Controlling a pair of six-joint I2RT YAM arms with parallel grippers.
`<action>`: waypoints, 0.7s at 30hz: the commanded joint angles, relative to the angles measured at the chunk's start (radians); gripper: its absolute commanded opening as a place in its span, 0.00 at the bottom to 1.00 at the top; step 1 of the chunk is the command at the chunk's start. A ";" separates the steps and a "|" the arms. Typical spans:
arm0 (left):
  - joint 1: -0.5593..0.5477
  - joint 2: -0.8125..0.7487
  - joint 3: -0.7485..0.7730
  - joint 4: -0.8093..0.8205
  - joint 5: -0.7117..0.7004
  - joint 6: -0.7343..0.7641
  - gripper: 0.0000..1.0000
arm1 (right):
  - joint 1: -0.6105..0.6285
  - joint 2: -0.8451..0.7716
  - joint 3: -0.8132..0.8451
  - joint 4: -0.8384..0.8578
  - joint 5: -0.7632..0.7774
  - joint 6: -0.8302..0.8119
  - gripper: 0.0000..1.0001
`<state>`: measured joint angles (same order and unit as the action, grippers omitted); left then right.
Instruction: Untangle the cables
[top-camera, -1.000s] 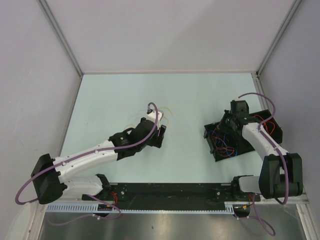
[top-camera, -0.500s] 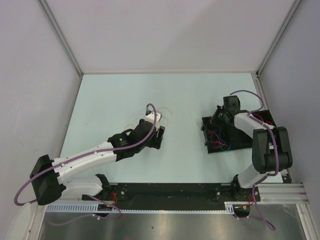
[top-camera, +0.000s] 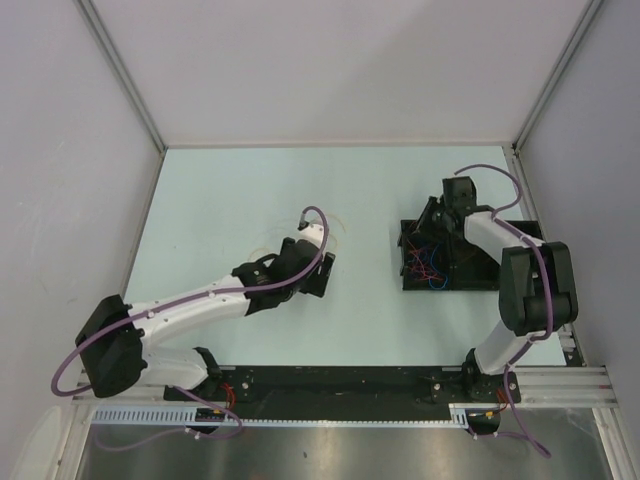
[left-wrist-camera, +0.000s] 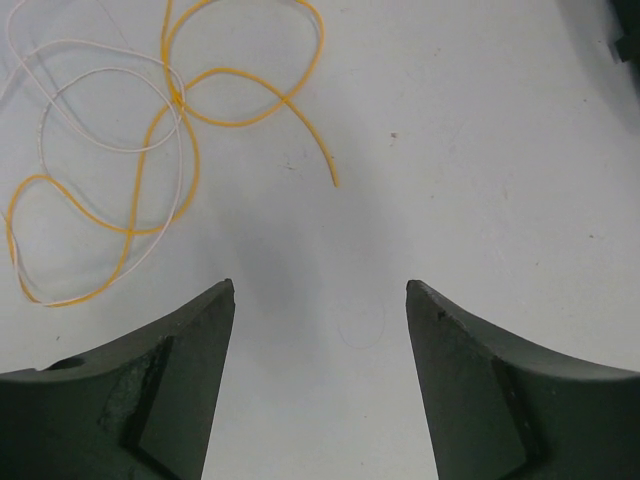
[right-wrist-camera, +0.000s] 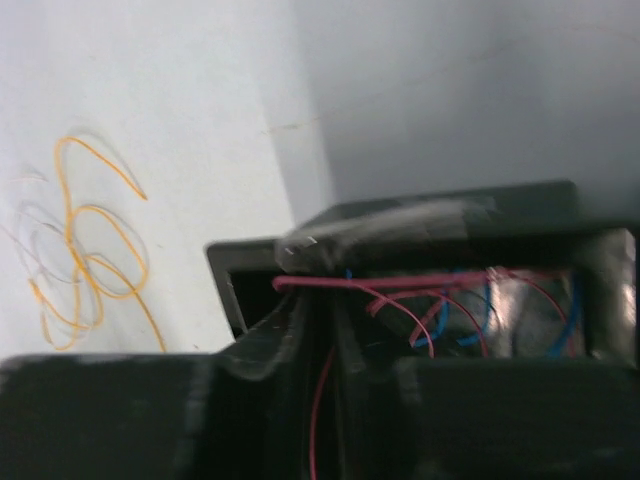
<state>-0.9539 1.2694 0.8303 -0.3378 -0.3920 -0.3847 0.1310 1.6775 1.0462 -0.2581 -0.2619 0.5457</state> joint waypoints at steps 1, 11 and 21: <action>0.035 0.025 0.056 0.031 -0.053 -0.023 0.77 | 0.002 -0.091 0.034 -0.112 0.061 -0.052 0.26; 0.201 0.094 0.064 0.103 0.015 -0.033 0.82 | 0.064 -0.298 0.034 -0.231 0.156 -0.079 0.45; 0.270 0.356 0.249 0.158 0.038 0.055 0.75 | 0.174 -0.450 0.023 -0.332 0.233 -0.069 0.46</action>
<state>-0.7078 1.5482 0.9775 -0.2329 -0.3729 -0.3820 0.2783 1.2705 1.0477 -0.5369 -0.0750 0.4881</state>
